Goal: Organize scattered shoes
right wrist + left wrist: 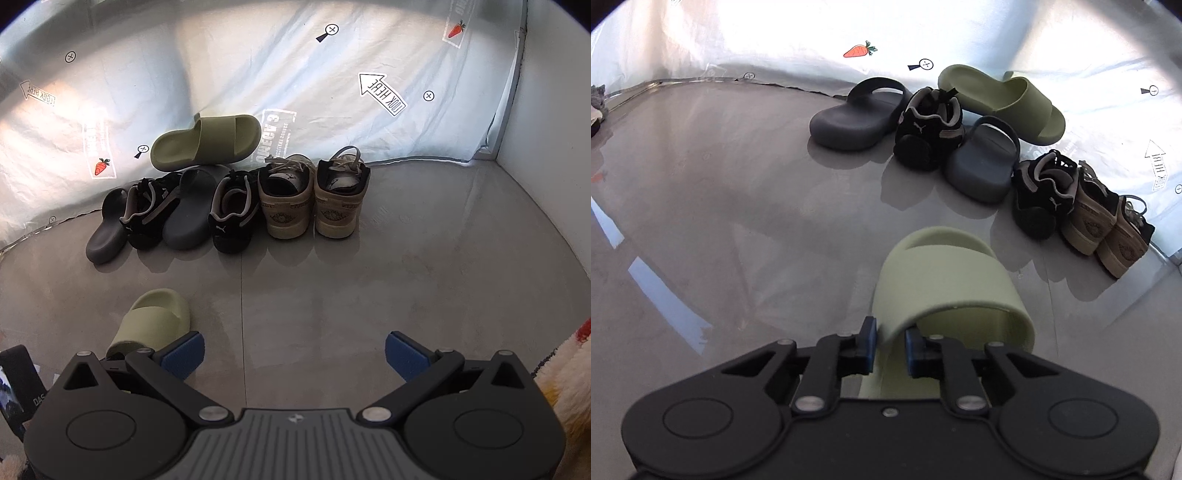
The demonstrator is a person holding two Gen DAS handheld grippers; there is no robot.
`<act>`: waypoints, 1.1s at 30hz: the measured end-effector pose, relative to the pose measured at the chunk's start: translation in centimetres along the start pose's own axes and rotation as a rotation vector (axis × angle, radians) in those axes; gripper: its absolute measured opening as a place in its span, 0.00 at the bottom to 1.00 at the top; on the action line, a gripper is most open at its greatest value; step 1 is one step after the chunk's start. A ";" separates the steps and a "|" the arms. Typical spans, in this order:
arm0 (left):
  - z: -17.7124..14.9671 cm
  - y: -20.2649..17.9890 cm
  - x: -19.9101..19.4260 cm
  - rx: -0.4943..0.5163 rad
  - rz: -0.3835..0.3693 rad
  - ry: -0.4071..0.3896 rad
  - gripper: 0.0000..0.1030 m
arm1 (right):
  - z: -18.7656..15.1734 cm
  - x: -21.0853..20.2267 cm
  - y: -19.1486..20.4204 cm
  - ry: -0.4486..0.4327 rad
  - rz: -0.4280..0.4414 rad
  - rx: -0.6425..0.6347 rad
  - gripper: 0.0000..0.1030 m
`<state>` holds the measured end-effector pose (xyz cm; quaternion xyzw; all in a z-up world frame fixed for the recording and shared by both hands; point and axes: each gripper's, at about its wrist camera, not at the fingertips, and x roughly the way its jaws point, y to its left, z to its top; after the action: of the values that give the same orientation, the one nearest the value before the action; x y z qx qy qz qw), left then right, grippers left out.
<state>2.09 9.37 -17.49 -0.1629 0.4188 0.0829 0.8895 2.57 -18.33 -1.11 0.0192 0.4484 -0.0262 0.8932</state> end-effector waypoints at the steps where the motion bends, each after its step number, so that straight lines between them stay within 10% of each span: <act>1: 0.0 0.0 -0.2 0.005 -0.004 0.009 0.17 | 0.0 0.1 0.0 0.003 -0.001 0.000 1.00; 6: 0.3 1.3 -3.6 0.038 -0.063 -0.027 0.49 | 0.2 0.4 -0.4 0.004 -0.005 0.006 1.00; 12: 3.4 1.4 -6.4 0.122 -0.163 -0.187 0.61 | 1.3 0.7 -2.3 -0.032 -0.021 0.057 1.00; 23: 18.5 -9.1 6.4 0.268 -0.441 -0.336 0.71 | 3.2 2.4 -5.0 -0.034 -0.082 0.073 1.00; 33: 28.9 -18.8 18.9 0.459 -0.454 -0.266 0.75 | 5.0 5.1 -6.5 0.007 -0.151 0.124 1.00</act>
<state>40.11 2.44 -10.72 -0.0356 0.2601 -0.1927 0.9455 9.19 -25.29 -2.30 0.0409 0.4492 -0.1214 0.8842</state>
